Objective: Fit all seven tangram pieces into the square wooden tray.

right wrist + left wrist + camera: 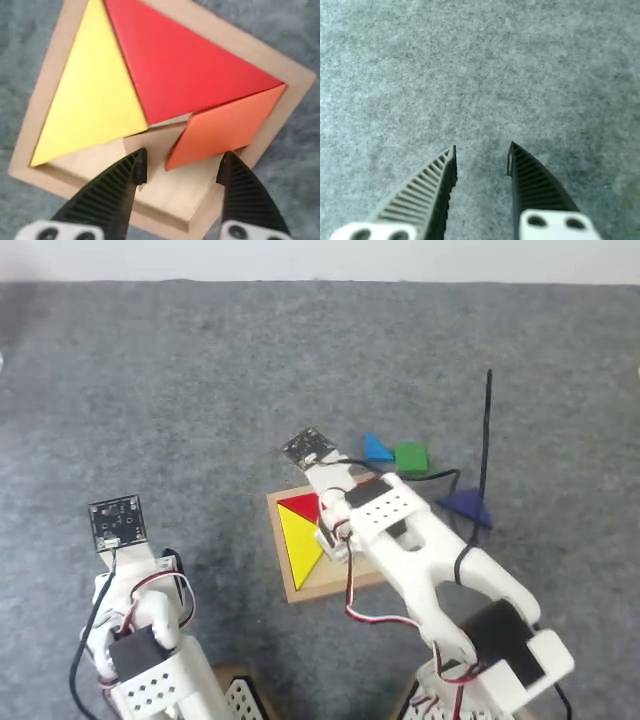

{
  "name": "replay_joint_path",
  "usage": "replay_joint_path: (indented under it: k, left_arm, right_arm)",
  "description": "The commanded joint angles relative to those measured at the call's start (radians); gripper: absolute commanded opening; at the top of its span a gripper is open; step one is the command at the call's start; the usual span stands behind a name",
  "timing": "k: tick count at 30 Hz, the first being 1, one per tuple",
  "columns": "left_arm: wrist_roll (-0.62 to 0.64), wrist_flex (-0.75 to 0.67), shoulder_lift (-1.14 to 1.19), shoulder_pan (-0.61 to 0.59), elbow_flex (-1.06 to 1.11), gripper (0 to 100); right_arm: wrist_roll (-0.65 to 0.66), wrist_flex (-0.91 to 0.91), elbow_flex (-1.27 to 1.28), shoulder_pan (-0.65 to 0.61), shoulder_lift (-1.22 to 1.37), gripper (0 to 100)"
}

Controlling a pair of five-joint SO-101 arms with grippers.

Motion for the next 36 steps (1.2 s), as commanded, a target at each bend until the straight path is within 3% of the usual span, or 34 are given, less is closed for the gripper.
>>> replay_joint_path:
  k: [1,17,29,36]
  left_arm:
    - [0.008,0.005,-0.018,-0.006,-0.004,17]
    - [0.008,0.005,-0.018,-0.006,-0.004,17]
    - [0.008,0.005,-0.018,-0.006,-0.004,17]
    - [0.008,0.005,-0.018,-0.006,-0.004,17]
  right_arm:
    - [0.043,-0.025,-0.068,0.050,0.010,22.3]
    - [0.072,-0.065,-0.138,0.088,-0.016,22.3]
    - [0.051,-0.025,0.006,0.077,-0.117,22.3]
    - [0.046,-0.007,0.021,-0.005,-0.116,22.3]
